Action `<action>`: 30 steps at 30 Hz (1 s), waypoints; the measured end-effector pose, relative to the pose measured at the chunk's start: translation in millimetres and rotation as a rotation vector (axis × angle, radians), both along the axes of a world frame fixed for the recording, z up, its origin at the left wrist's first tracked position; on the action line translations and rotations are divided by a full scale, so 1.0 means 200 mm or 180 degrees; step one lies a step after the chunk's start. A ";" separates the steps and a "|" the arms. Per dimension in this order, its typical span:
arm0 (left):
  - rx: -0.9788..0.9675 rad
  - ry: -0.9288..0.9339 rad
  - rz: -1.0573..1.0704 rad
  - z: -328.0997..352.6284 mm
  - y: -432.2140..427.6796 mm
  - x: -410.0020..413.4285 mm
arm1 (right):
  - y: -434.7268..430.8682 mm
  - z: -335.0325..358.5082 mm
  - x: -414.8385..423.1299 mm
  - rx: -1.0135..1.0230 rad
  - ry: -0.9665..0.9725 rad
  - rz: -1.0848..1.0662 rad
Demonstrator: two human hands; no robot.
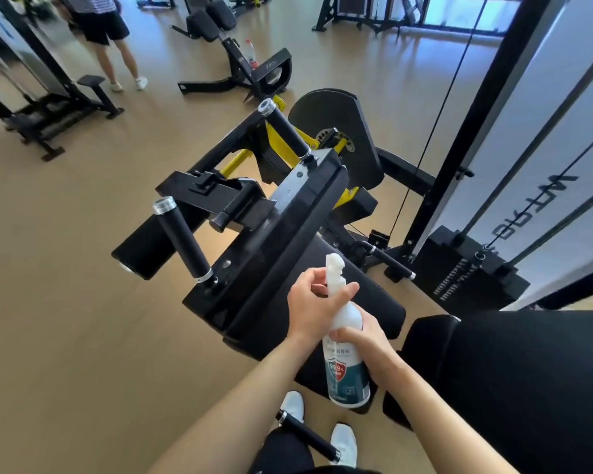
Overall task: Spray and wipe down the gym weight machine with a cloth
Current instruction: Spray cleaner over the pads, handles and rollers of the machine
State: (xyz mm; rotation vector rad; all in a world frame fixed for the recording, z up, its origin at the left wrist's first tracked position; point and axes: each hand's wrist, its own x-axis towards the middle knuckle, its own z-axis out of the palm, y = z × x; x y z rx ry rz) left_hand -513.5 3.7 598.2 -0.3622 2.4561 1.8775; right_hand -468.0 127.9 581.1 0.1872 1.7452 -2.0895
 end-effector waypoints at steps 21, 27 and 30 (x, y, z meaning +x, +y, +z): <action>0.0306 -0.0176 -0.0376 0.07 0.29 -0.48 | 0.22 0.05 -0.41 -0.0131 -0.0156 -0.0549; 0.0310 0.0000 -0.0345 0.13 0.25 -0.48 | 0.19 0.14 -0.44 0.0023 0.0004 -0.0396; 0.0494 0.0141 -0.0306 0.20 0.20 -0.51 | 0.15 0.21 -0.50 0.0318 0.0264 -0.0363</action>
